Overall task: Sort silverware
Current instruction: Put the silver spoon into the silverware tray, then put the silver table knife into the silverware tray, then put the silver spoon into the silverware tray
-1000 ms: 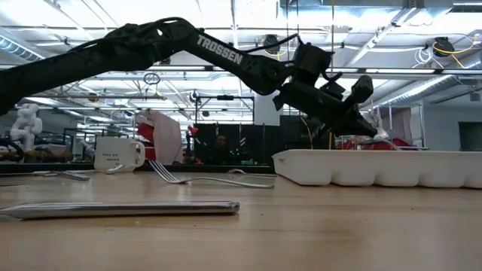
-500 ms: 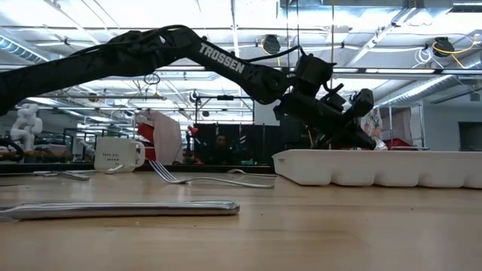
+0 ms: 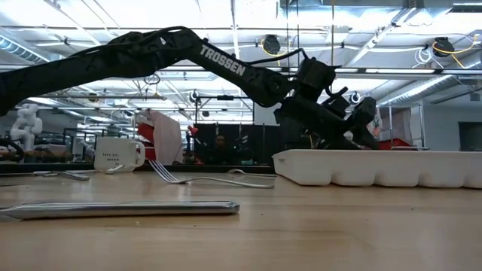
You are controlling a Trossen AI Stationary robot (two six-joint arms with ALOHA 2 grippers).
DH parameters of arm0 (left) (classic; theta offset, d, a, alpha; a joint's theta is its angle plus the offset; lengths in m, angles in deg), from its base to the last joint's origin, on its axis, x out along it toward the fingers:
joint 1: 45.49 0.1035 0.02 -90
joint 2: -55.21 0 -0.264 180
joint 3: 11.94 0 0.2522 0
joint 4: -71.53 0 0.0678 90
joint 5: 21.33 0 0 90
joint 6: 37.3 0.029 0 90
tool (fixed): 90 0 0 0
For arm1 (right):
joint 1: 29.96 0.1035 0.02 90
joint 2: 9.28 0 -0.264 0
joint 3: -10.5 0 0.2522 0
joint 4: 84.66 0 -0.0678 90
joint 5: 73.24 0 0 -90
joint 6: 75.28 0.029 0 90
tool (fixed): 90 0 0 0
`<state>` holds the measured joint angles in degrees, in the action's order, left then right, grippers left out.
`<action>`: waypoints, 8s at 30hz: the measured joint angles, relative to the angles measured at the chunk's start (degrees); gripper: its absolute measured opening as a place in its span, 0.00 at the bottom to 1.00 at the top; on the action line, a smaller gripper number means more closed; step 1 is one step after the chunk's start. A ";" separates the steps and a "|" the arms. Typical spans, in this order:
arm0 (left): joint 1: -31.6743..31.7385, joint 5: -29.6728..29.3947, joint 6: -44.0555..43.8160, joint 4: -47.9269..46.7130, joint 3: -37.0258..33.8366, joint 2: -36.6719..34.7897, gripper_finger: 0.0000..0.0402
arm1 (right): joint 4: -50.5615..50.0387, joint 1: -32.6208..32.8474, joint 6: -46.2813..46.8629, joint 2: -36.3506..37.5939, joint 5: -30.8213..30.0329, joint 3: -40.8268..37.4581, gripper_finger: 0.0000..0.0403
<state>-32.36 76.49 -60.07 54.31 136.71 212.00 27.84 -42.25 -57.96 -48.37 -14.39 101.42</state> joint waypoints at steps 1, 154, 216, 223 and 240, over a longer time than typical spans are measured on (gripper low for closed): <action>0.02 -0.08 0.00 0.00 0.00 0.00 0.44 | -0.08 0.00 0.00 0.00 -0.02 0.00 0.27; -13.97 -36.33 11.21 -74.30 0.11 -71.32 0.48 | -28.94 47.07 -21.96 -63.43 19.01 7.65 0.00; -13.84 -44.80 10.06 -79.82 0.09 -71.30 0.48 | 1.09 14.36 -90.72 -47.30 17.83 -25.49 0.01; -13.86 -44.78 9.78 -79.85 0.09 -71.30 0.48 | 2.95 12.87 -86.32 -47.30 18.84 -25.49 0.14; -14.15 -34.00 -7.96 -86.52 -3.79 -71.01 0.48 | 1.98 12.66 -58.73 -47.34 7.73 -11.58 0.35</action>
<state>-46.51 42.49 -68.03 -32.22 132.92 140.98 29.82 -29.60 -116.69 -95.72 -6.66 89.85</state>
